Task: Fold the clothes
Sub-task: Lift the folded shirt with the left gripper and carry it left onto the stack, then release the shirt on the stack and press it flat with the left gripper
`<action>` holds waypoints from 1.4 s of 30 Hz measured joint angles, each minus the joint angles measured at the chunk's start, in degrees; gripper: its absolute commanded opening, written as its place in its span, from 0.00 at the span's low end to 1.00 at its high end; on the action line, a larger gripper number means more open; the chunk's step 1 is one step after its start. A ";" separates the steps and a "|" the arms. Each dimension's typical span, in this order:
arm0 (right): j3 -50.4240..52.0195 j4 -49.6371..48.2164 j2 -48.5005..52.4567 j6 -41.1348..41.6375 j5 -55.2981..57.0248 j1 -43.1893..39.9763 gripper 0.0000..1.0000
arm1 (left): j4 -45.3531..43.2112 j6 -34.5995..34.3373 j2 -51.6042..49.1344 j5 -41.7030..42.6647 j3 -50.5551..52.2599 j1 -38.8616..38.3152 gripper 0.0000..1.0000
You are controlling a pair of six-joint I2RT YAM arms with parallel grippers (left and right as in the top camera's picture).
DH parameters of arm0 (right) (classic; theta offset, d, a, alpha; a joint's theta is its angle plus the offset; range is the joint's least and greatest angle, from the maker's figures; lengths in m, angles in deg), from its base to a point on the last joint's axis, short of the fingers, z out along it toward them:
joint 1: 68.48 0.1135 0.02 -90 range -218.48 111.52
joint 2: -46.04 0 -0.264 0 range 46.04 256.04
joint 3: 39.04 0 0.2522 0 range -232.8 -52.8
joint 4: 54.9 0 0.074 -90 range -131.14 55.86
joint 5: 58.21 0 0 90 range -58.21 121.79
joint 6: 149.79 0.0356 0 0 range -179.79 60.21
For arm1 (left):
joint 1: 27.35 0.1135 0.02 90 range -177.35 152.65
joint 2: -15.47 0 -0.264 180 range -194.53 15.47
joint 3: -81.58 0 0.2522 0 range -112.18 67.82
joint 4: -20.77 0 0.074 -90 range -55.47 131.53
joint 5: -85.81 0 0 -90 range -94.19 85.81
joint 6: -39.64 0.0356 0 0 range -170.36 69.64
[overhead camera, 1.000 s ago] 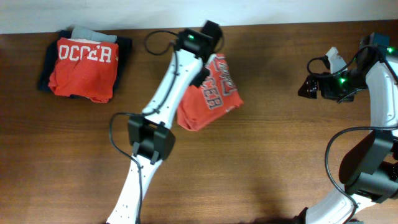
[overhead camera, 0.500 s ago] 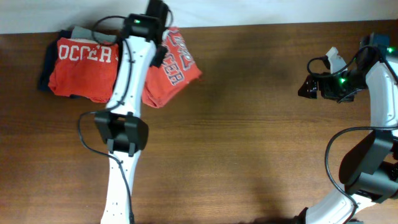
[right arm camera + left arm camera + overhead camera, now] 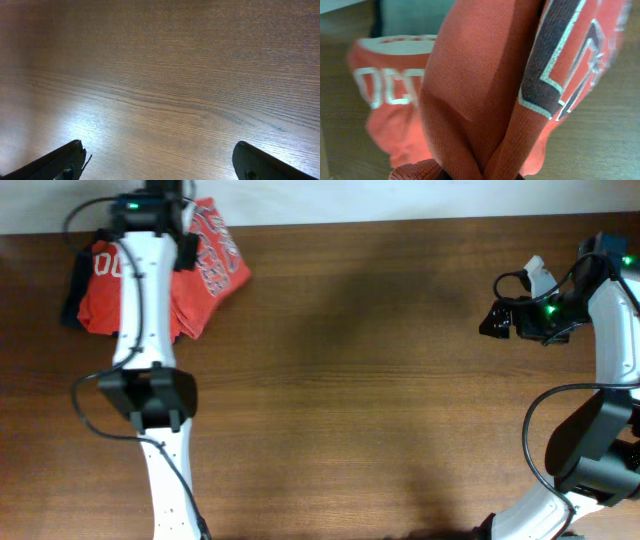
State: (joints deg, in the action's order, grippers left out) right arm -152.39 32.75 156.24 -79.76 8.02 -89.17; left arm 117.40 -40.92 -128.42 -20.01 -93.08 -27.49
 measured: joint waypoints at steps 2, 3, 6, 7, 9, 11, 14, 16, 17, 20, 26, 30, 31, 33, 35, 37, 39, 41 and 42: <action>0.00 0.00 0.02 0.02 0.00 0.00 0.99 | -0.66 -0.20 0.81 1.42 -0.04 2.10 0.00; 0.00 0.00 0.02 0.04 0.00 0.00 0.99 | -0.96 -0.61 1.03 2.10 -0.04 3.28 0.00; 0.00 0.00 0.02 0.00 0.00 0.00 0.99 | -1.55 -2.67 1.09 3.45 -0.07 6.45 0.00; 0.00 0.00 0.02 -0.02 0.00 0.00 0.99 | -1.66 -3.30 1.09 3.72 -0.07 7.28 0.00; 0.00 0.00 0.02 0.00 0.00 0.00 0.99 | -1.73 -4.98 1.09 5.05 -0.07 9.25 0.00; 0.00 0.00 0.02 0.00 0.00 0.00 0.99 | -1.73 -6.36 1.09 7.10 -0.07 11.06 0.00; 0.00 0.00 0.02 0.00 0.00 0.00 0.99 | -1.70 -9.33 1.09 9.33 -0.07 13.53 0.00; 0.00 0.00 0.02 0.02 0.00 0.00 0.99 | -1.70 -10.69 1.09 10.19 -0.07 14.82 0.00; 0.00 0.00 0.02 0.02 -0.02 0.00 0.99 | -1.68 -11.32 1.09 10.73 -0.07 15.63 0.00; 0.00 0.00 0.02 0.04 0.00 0.00 0.99 | -1.29 -12.63 1.09 11.50 -0.07 17.16 0.00; 0.00 0.00 0.02 0.02 0.00 0.00 0.99 | -1.75 -15.15 1.18 12.28 1.62 18.51 0.00; 0.00 0.00 0.02 0.00 0.00 0.00 0.99 | -4.39 -16.87 1.20 12.44 6.27 18.51 0.00; 0.00 0.00 0.02 0.02 -0.02 0.00 0.99 | -5.22 -17.31 1.20 12.35 7.61 18.51 0.00; 0.00 0.00 0.02 0.02 0.00 0.00 0.98 | -6.51 -18.64 1.20 11.58 10.23 18.51 0.00; 0.00 0.00 0.02 0.02 0.00 0.00 0.99 | -7.21 -20.48 1.20 9.97 11.93 18.56 0.00; 0.00 0.00 0.02 0.04 0.00 0.00 0.99 | -7.30 -21.79 1.20 8.74 12.55 18.67 0.00; 0.00 0.00 0.02 0.04 0.00 0.00 0.99 | -7.30 -22.82 1.20 8.04 12.63 18.88 0.20; 0.00 0.00 0.02 0.02 0.00 0.00 0.99 | -7.30 -23.37 1.20 7.45 12.63 19.12 0.84; 0.00 0.00 0.02 0.02 0.00 0.00 0.99 | -7.30 -23.65 1.20 6.99 12.63 19.30 0.99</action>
State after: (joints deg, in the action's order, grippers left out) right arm -152.39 32.75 156.26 -79.74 8.02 -89.17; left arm 110.10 -64.57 -127.22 -13.01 -80.44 -8.19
